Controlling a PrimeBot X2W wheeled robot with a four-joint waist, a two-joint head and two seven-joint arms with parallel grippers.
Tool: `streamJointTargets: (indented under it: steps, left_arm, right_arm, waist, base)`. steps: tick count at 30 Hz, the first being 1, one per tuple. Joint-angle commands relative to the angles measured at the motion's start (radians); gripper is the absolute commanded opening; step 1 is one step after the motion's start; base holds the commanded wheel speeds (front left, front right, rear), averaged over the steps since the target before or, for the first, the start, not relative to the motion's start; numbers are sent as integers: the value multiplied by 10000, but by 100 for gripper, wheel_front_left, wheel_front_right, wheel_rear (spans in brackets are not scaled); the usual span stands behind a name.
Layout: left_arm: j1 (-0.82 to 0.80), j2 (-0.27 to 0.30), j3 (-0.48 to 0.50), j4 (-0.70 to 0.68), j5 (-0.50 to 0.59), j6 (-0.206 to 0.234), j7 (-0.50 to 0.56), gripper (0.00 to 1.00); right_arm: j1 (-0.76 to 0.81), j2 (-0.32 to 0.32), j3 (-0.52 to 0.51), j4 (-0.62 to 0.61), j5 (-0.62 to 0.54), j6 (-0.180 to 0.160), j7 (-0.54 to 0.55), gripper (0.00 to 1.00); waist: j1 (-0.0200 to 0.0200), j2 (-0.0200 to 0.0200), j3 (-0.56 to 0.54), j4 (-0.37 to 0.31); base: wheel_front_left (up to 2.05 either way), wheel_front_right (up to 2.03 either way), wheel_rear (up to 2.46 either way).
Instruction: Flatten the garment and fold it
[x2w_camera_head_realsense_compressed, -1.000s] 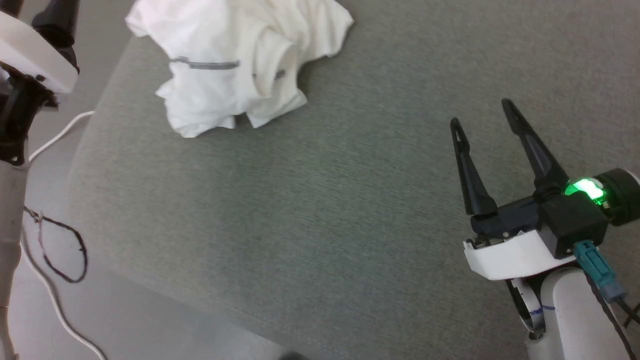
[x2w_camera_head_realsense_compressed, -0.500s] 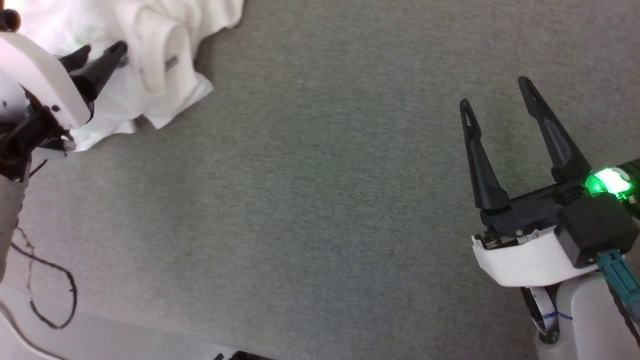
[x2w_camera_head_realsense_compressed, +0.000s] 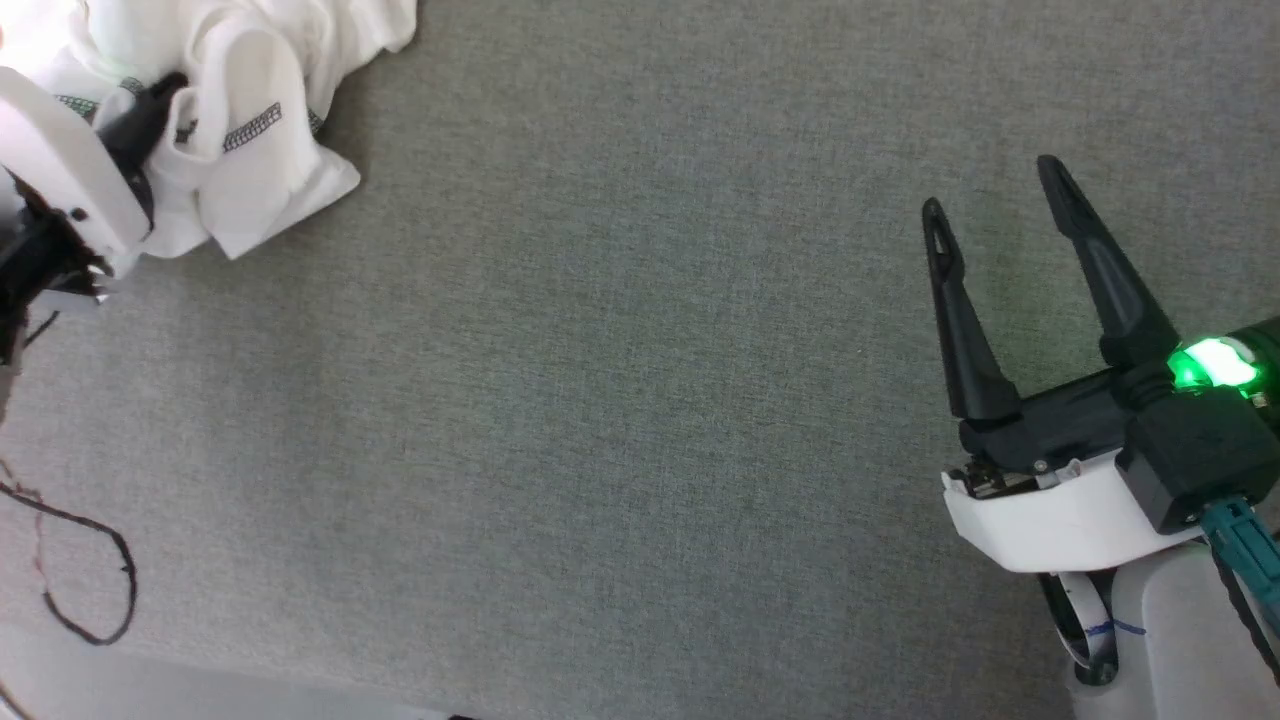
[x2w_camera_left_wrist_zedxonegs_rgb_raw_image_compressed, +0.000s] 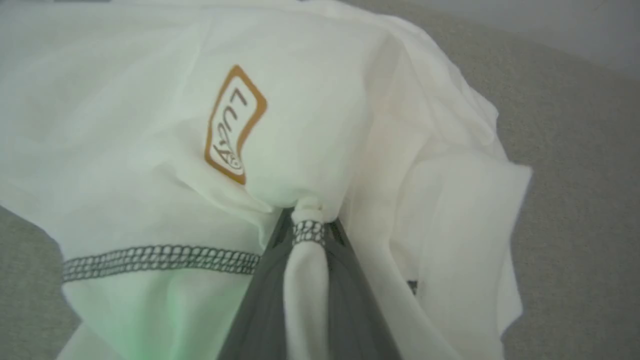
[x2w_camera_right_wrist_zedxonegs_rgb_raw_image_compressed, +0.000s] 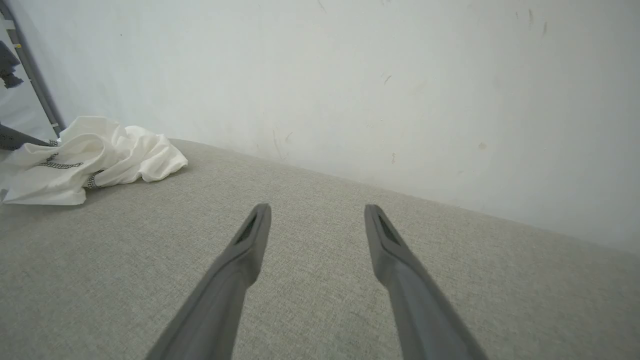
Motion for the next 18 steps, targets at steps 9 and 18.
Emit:
streamJointTargets:
  steps: [9,18]
  left_arm:
    - [-865,912,-38,-277,361,-67,-1603,0]
    - [-2319,953,-142,-1031,1083,-16,-2037,0]
  right_arm:
    - [60,-6,-2,951,863,-19,-778,100]
    - [536,-6,-318,1718,1831,-19,-1281,100]
  waist:
    - [-1,0,-1784,46]
    - [-1,0,-3495,-200]
  base:
    - [0,0,0]
    - [0,0,0]
